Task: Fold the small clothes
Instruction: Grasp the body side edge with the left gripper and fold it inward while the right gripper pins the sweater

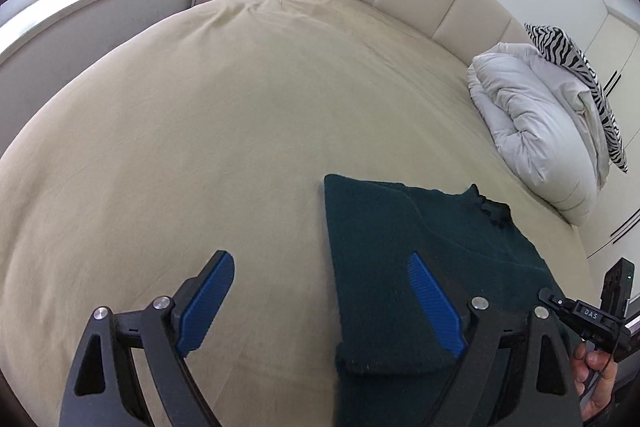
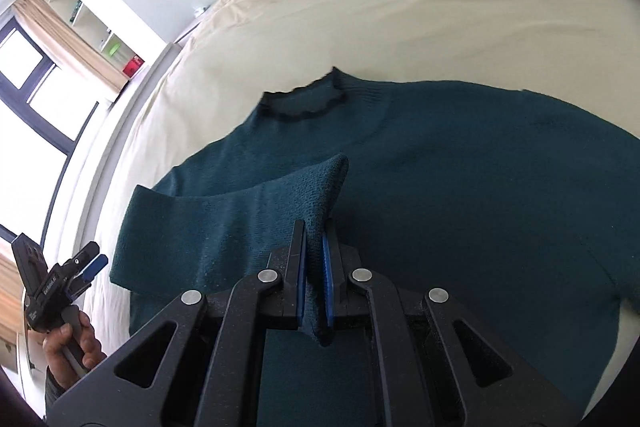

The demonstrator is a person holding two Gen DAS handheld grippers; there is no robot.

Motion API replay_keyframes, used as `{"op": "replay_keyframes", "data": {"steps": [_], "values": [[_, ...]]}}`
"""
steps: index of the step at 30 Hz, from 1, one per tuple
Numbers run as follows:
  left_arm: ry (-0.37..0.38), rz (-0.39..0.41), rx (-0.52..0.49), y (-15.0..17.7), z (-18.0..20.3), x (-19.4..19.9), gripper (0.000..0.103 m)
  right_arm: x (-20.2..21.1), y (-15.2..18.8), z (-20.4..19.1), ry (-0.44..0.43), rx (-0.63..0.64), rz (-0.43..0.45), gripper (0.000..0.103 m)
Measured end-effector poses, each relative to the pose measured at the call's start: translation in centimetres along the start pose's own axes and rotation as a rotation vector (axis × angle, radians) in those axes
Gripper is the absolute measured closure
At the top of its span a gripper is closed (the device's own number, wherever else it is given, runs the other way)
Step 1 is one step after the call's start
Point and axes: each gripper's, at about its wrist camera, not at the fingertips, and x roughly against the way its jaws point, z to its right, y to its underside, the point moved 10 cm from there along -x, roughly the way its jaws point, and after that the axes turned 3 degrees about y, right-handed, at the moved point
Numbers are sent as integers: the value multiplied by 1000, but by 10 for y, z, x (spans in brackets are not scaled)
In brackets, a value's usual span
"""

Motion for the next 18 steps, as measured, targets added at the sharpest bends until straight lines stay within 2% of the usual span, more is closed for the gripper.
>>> {"op": "replay_keyframes", "data": {"steps": [3,5,7,9,11,15,18], "values": [[-27,-49,-44,-4,8,-24,14,-2,1,18,-1,-22,-4,97],[-46,-60,-73,-7,11,-37,18,-4,2,20,7,-3,-2,97],[-58,-79,-81,-7,12,-49,33,-5,2,20,14,11,3,97],[-69,-80,-84,-9,13,-56,44,3,4,22,13,15,10,97],[-65,-79,-96,-10,15,-59,48,14,6,30,27,24,31,97],[-67,-72,-135,-10,19,-63,69,29,4,37,45,37,80,97],[-75,-63,-168,-8,23,-64,78,27,6,45,52,26,67,97]]}}
